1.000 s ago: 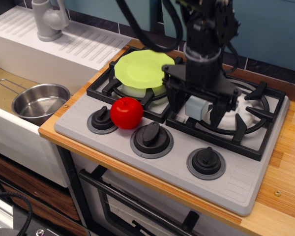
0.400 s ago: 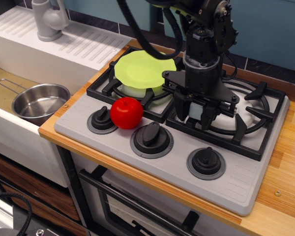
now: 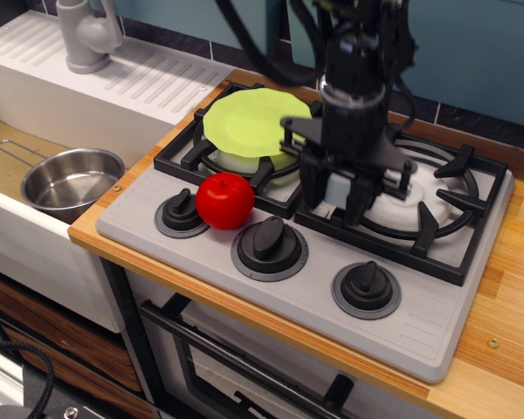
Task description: Put cube on plate and smalltomato in pot or pan in sink
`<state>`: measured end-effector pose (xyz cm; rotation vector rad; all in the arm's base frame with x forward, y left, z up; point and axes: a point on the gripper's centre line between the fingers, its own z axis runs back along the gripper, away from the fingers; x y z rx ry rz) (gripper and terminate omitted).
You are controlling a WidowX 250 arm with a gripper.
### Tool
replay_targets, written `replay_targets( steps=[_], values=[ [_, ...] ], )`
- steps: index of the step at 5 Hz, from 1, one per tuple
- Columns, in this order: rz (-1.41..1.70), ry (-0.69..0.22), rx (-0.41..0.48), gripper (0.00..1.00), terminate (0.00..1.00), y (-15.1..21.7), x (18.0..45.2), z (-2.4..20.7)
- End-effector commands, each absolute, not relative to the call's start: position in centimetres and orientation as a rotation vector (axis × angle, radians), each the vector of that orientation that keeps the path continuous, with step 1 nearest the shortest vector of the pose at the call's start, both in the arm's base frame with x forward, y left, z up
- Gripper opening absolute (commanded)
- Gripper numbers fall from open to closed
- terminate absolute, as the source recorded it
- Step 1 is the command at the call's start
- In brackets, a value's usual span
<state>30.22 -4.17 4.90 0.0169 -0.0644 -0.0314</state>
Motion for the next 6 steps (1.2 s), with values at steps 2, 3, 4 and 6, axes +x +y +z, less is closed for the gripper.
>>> replay_targets(
  steps=[2, 3, 4, 6],
  values=[
    [-0.096, -0.170, 0.006, 0.00, 0.00, -0.2, 34.5, 9.1],
    [-0.128, -0.187, 0.004, 0.00, 0.00, 1.8, 35.7, 8.4],
    [-0.151, -0.195, 0.005, 0.00, 0.00, 4.2, 36.6, 8.2],
    [-0.149, -0.210, -0.022, 0.00, 0.00, 6.2, 36.0, 6.6]
  ],
)
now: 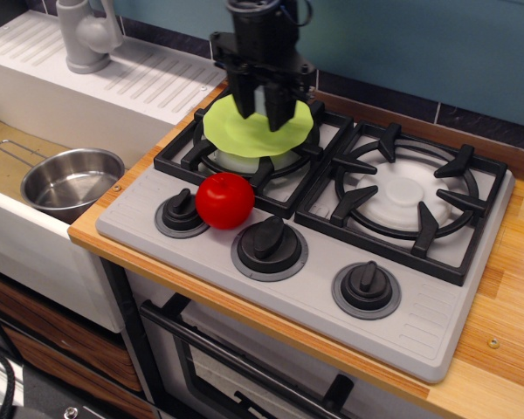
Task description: Put cube on plate and smalltomato in pot or pan in sink
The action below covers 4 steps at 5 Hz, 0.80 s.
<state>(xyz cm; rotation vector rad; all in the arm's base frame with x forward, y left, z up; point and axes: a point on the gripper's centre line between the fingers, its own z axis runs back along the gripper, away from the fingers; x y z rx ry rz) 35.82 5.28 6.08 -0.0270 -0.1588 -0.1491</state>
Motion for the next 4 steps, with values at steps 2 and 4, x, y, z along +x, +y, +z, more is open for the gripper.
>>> replay_targets(
  steps=[2, 4],
  values=[
    [-0.144, -0.201, -0.015, 1.00, 0.00, 6.5, 35.2, 6.5],
    [-0.123, -0.171, -0.004, 1.00, 0.00, 5.3, 34.6, 8.2]
  ],
)
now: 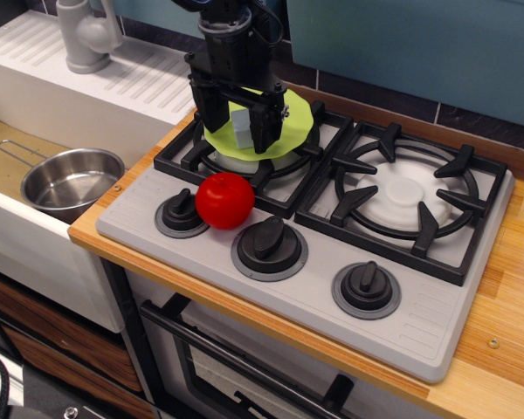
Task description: Put cube on plate and smalltomato in pot or pan in sink
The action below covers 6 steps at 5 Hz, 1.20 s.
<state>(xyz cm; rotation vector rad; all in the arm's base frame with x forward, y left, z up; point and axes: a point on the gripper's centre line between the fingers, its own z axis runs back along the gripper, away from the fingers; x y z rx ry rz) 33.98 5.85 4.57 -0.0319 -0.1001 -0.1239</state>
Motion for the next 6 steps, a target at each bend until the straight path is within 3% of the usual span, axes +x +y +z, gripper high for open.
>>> replay_targets(
  steps=[1, 3, 6],
  values=[
    [-0.113, -0.153, 0.004, 1.00, 0.00, 4.6, 33.8, 9.3],
    [-0.099, -0.139, 0.027, 1.00, 0.00, 3.5, 32.8, 10.7],
    [-0.157, -0.134, 0.062, 1.00, 0.00, 2.8, 33.1, 10.7]
  ],
)
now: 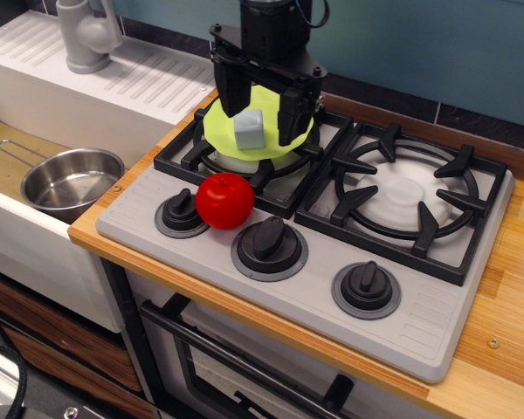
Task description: Put cube on plate and smalltomato in pot or pan in sink
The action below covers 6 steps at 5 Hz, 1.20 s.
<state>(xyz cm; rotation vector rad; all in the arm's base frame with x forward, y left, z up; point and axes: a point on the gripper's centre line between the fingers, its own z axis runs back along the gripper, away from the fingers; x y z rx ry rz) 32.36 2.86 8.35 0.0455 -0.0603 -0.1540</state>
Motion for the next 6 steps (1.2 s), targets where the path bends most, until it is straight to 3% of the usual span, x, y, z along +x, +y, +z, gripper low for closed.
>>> replay_targets(
  steps=[1, 2, 4, 6],
  values=[
    [-0.157, -0.134, 0.062, 1.00, 0.00, 2.8, 33.1, 10.7],
    [-0.119, -0.152, 0.046, 1.00, 0.00, 3.1, 31.5, 11.0],
    [-0.072, -0.203, 0.099, 1.00, 0.00, 3.1, 30.3, 11.2],
    [-0.031, -0.245, 0.108, 1.00, 0.00, 3.9, 29.5, 9.7]
  ],
)
